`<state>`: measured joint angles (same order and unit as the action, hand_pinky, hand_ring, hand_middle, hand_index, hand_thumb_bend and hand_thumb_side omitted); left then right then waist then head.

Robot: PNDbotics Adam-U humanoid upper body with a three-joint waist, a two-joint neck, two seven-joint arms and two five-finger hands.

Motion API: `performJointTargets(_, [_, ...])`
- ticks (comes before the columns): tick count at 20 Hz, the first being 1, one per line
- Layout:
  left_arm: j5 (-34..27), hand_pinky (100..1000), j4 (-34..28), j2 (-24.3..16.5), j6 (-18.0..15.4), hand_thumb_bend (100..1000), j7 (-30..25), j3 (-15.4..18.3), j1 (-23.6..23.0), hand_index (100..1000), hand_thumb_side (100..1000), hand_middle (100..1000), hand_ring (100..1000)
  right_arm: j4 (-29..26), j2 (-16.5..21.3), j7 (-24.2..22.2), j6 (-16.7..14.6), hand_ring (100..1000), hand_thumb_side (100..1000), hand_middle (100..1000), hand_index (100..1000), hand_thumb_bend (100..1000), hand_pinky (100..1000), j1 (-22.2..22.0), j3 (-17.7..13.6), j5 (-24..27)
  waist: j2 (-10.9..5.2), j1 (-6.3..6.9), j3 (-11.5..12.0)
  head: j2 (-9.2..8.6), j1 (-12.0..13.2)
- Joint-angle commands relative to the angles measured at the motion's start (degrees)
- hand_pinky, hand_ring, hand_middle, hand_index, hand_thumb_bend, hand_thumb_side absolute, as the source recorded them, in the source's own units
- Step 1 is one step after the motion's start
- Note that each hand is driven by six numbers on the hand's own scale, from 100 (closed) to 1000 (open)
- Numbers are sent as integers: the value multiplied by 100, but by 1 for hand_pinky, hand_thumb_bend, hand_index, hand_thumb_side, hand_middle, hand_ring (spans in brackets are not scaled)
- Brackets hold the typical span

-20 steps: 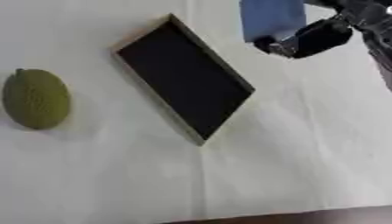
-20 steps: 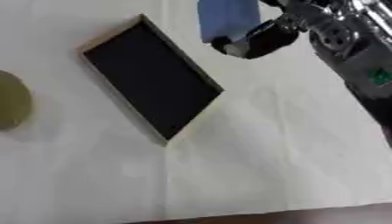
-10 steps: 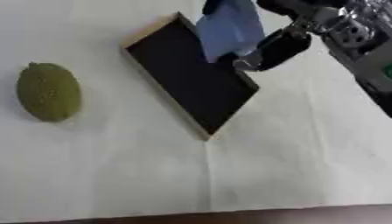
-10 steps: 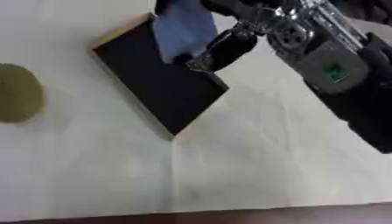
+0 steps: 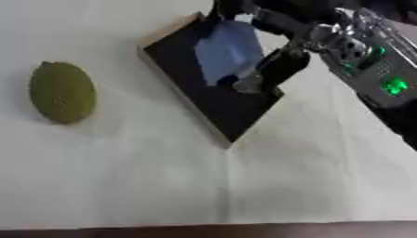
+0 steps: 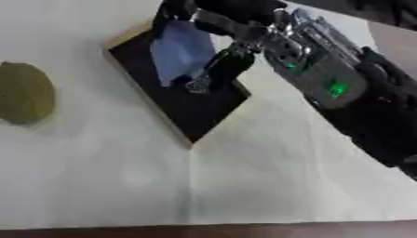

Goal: Pick up objects on the table and place them in the box.

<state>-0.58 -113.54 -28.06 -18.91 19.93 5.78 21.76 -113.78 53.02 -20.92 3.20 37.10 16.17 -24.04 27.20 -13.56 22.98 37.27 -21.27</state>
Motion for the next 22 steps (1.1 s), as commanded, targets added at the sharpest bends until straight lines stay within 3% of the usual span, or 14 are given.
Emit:
performJointTargets(1, [-31, 894, -105, -38, 2, 100, -34, 27, 40, 828, 684, 785, 786, -81, 80, -59, -45, 728, 100, 634, 762, 244, 779, -11, -18, -224, -136, 61, -6, 22, -10])
performJointTargets(3, [-31, 895, -105, -34, 10, 100, -45, 25, 33, 828, 685, 786, 786, -81, 72, -135, -159, 805, 100, 757, 838, 252, 813, -47, -4, -342, -138, 61, -13, 32, -10])
performJointTargets(4, [-30, 895, -105, -31, 16, 100, -51, 24, 30, 828, 686, 786, 786, -81, 67, -190, -238, 813, 100, 768, 843, 253, 818, -60, 0, -386, -140, 61, -17, 39, -8])
performJointTargets(5, [-29, 895, -105, -27, 22, 100, -56, 23, 30, 828, 686, 786, 786, -81, 64, -239, -317, 880, 120, 838, 881, 278, 863, -67, -2, -420, -143, 61, -21, 51, -7])
performJointTargets(8, [-23, 895, -105, -25, 29, 100, -72, 11, 28, 828, 686, 787, 787, -81, 69, -350, -502, 930, 252, 866, 905, 334, 898, -70, -43, -551, -163, 61, -36, 82, -8])
performJointTargets(10, [-24, 895, -105, -23, 32, 100, -83, 2, 27, 828, 685, 787, 787, -81, 73, -380, -544, 940, 289, 872, 911, 348, 905, -76, -77, -626, -183, 61, -44, 99, -11])
performJointTargets(22, [-59, 896, -105, -6, 68, 100, -156, -48, 22, 829, 685, 788, 788, -81, 109, -242, -787, 944, 285, 877, 914, 362, 910, -172, -207, -569, -315, 97, -156, 155, 63])
